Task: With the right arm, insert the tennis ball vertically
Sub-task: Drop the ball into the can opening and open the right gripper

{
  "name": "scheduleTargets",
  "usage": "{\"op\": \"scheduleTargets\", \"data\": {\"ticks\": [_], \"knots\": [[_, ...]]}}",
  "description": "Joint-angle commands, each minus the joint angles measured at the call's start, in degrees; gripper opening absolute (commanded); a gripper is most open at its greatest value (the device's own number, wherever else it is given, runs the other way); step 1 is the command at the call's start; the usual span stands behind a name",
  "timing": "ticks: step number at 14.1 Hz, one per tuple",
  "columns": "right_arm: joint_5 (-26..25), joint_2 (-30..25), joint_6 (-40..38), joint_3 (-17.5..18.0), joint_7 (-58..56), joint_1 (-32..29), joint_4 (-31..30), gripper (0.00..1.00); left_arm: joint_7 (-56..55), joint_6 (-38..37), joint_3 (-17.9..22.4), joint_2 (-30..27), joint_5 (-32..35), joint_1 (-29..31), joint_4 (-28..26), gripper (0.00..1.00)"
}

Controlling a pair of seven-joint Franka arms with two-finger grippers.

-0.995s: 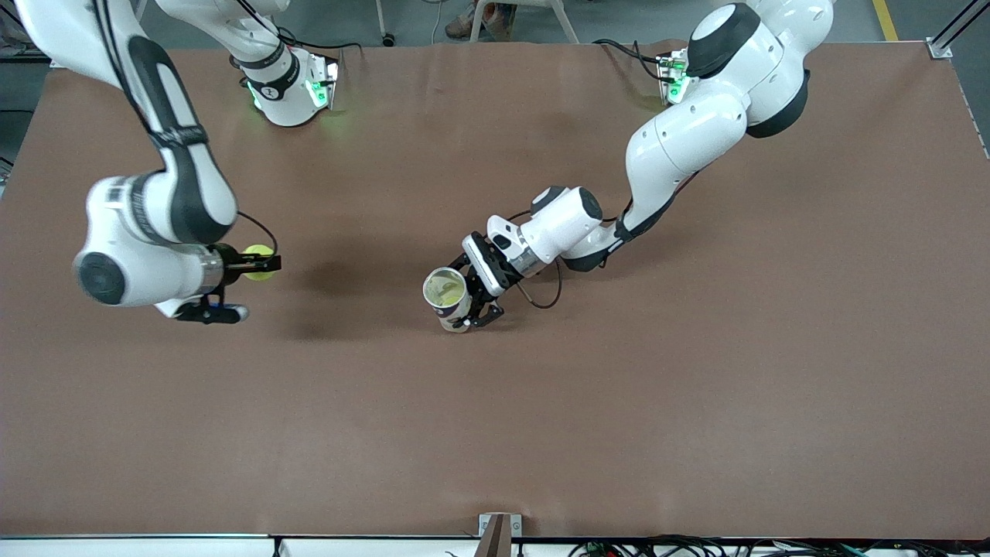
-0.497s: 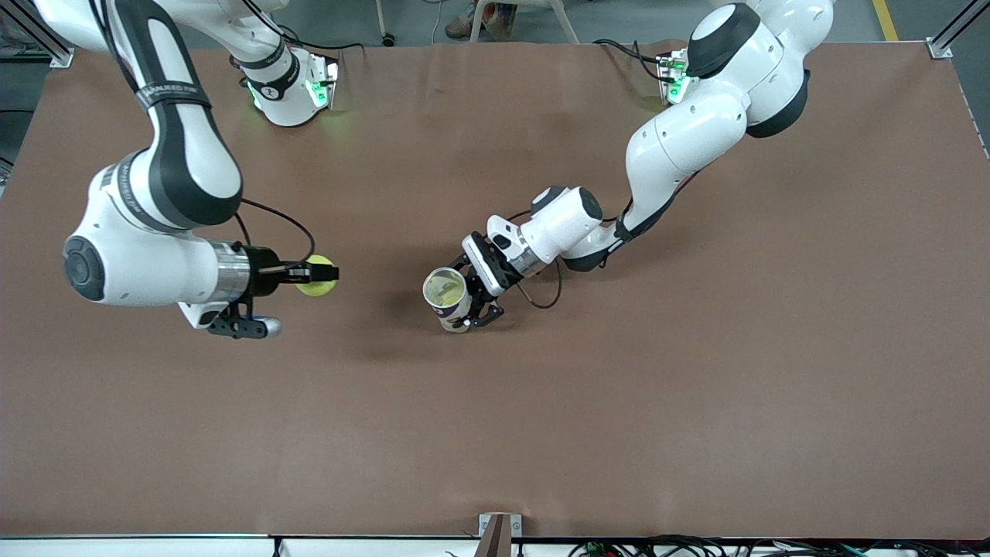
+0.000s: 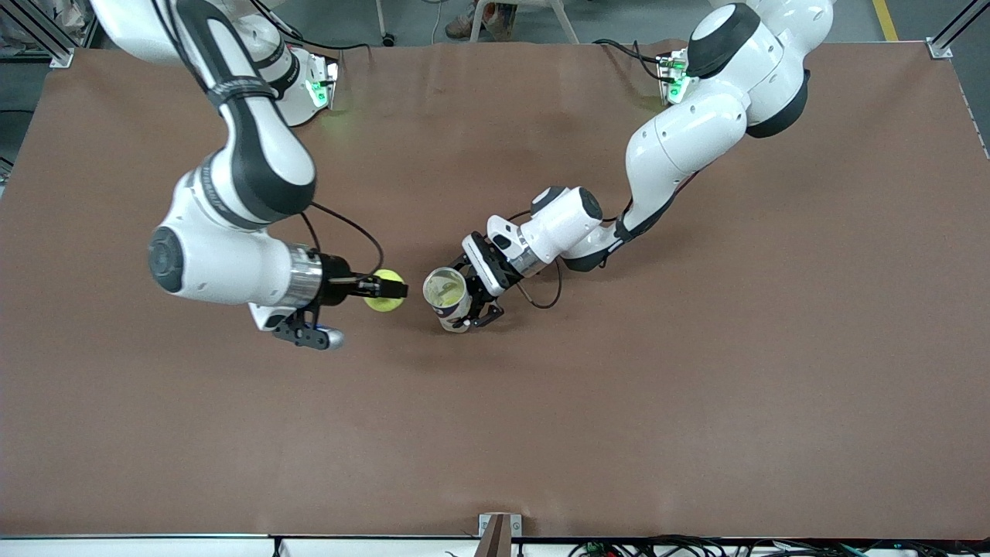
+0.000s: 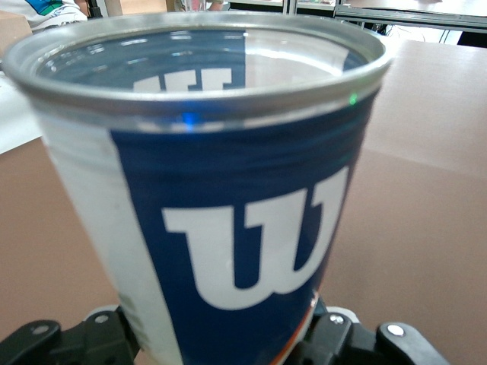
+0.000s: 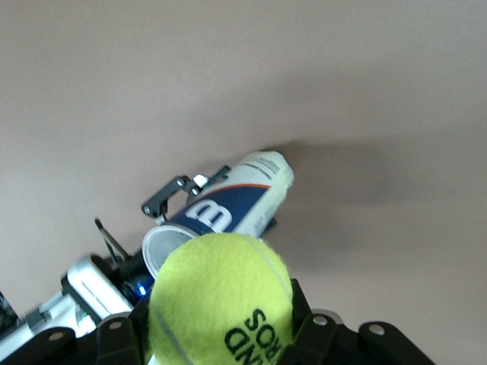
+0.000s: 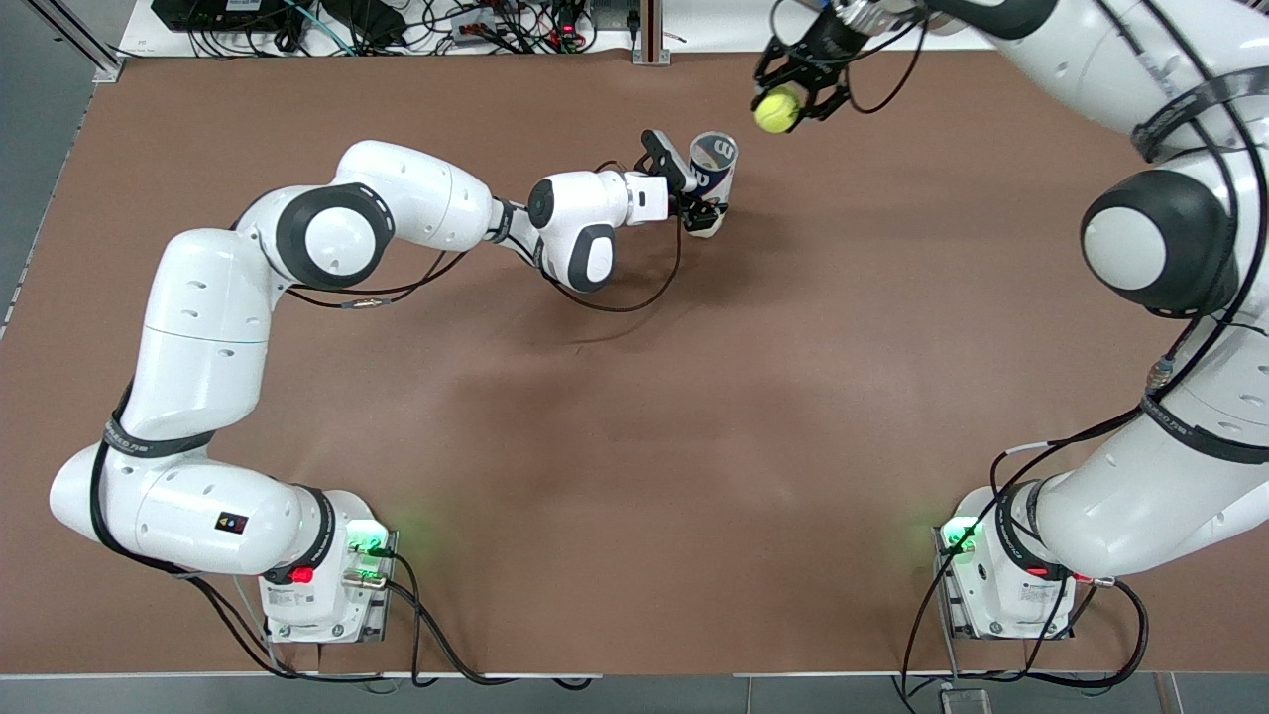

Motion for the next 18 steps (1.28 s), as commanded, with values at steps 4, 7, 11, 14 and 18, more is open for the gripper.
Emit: {"op": "scheduleTargets", "data": {"ticks": [4, 7, 11, 14, 18], "knots": [[1.2, 3.4, 5.9, -0.4, 13.8, 5.9, 1.5, 0.08, -0.3, 0.3, 0.8, 0.3, 0.4, -0.8, 0.8, 0.78], [1.3, 3.6, 5.9, -0.4, 13.8, 5.9, 1.4, 0.08, -0.2, 0.3, 0.8, 0.4, 0.5, -0.8, 0.7, 0.78], [1.2, 4.0, 5.9, -0.4, 13.9, 5.8, 1.5, 0.82, -0.3, 0.3, 0.8, 0.4, 0.4, -0.8, 0.7, 0.78], [1.2, 3.9, 5.4, -0.4, 13.6, 5.2, 2.7, 1.00, -0.2, 0.3, 0.8, 0.4, 0.5, -0.8, 0.7, 0.78], [0.8, 3.7, 5.2, -0.5, 13.6, 5.2, 3.1, 1.00, -0.3, 0.3, 0.8, 0.4, 0.5, -0.9, 0.7, 0.78]]}}
